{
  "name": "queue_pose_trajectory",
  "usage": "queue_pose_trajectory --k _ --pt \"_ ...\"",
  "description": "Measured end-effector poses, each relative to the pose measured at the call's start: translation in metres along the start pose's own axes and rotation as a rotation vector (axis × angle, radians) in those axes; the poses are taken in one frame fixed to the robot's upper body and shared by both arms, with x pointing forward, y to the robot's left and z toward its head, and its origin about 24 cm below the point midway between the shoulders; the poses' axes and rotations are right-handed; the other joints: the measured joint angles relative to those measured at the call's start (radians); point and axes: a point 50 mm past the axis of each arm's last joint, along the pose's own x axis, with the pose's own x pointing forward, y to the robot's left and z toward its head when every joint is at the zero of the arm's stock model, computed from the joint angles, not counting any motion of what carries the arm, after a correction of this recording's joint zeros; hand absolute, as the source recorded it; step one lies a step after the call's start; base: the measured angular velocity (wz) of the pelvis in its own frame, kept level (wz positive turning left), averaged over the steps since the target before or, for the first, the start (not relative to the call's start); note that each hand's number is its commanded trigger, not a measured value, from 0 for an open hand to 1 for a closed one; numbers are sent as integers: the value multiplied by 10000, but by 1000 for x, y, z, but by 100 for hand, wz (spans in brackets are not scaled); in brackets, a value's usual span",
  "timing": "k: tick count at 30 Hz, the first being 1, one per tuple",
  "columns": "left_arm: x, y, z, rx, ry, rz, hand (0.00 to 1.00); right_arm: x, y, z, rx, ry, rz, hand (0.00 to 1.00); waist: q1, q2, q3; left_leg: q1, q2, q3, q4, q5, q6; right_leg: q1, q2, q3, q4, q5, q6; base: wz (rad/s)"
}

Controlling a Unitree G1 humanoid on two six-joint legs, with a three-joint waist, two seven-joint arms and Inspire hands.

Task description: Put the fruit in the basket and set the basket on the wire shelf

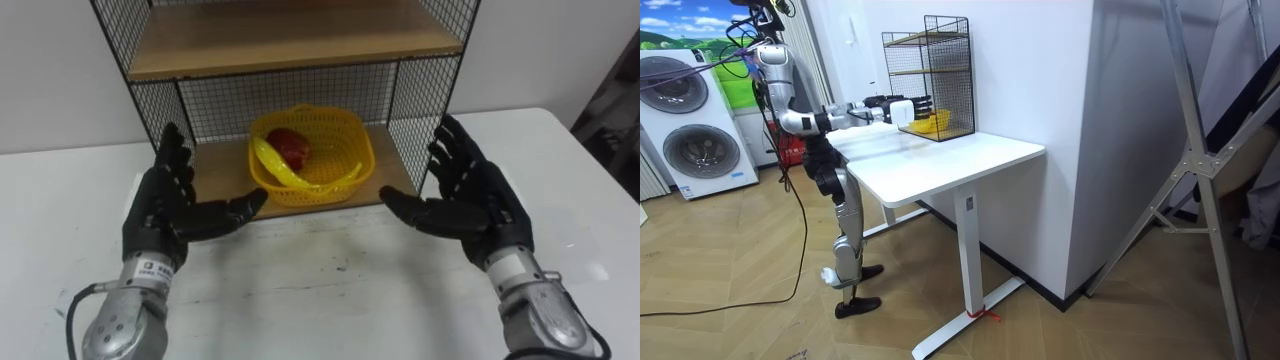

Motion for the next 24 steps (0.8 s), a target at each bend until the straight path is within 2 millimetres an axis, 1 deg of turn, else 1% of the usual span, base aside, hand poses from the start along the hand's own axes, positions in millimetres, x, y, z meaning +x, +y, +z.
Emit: queue_pose_trajectory --k 2,5,7,8,11,13,15,16,19,21,23,24 --pt "-7 2 -3 -184 63 13 0 -6 -2 -3 59 -18 -70 0 -10 14 2 -2 1 -9 0 -1 -1 3 0 -7 3 -1 0 0" --pt "-19 2 0 -780 -195 -26 0 -15 -4 -9 83 151 -160 0 -29 13 4 -21 -1 -14 -5 -4 -6 -25 -2 -3 4 -10 9 0" --pt "-26 4 1 -817 -354 -51 0 -22 -6 -12 80 299 -194 0 -24 12 3 -36 0 -15 -4 -4 -6 -52 -4 -2 28 -20 4 0" --pt "-31 6 1 -774 -398 -4 0 -27 -8 -14 71 331 -226 0 -14 4 -21 -93 1 -14 6 -4 -7 -126 -9 -1 63 -30 2 0" --pt "-40 12 1 -681 -489 165 0 -37 -14 -15 8 345 -511 0 10 -10 -54 -236 5 -20 32 -9 -13 -236 -2 -4 54 -26 -1 0" --pt "-45 14 5 -610 -642 269 0 -42 -18 -11 -109 139 -780 0 52 -20 -54 -352 0 -29 31 -8 -13 -350 -1 -15 59 -24 -2 0" --pt "-46 16 8 -543 -832 343 0 -43 -20 -5 -211 -195 -1033 0 109 -32 -38 -378 3 -28 27 -7 -13 -385 7 -10 53 -21 -5 0" --pt "-46 17 9 -518 -955 393 0 -42 -20 -1 -304 -504 -1223 0 144 -36 -24 -380 -39 -20 25 -8 -14 -389 13 -2 49 -20 -8 0" --pt "-48 20 12 -461 -1281 676 0 -44 -25 8 -550 -1129 -2033 0 234 -23 -12 -349 -55 -44 27 -10 -19 -335 14 -55 32 -18 -10 1" --pt "-50 29 18 -323 -1697 1258 0 -46 -32 16 -989 -1512 -2703 0 287 23 -13 -366 -56 -72 32 -12 -21 -332 17 -94 33 -19 -10 3" --pt "-55 47 36 -146 -2615 2867 0 -50 -44 32 -1488 -2280 -3876 0 322 54 -5 -394 -61 -95 25 -11 -26 -358 16 -147 24 -26 -9 4" --pt "-57 51 42 -65 -2927 3281 0 -52 -47 36 -1641 -2498 -4198 0 325 53 0 -398 -62 -97 15 -10 -27 -370 14 -157 30 -30 -12 3"
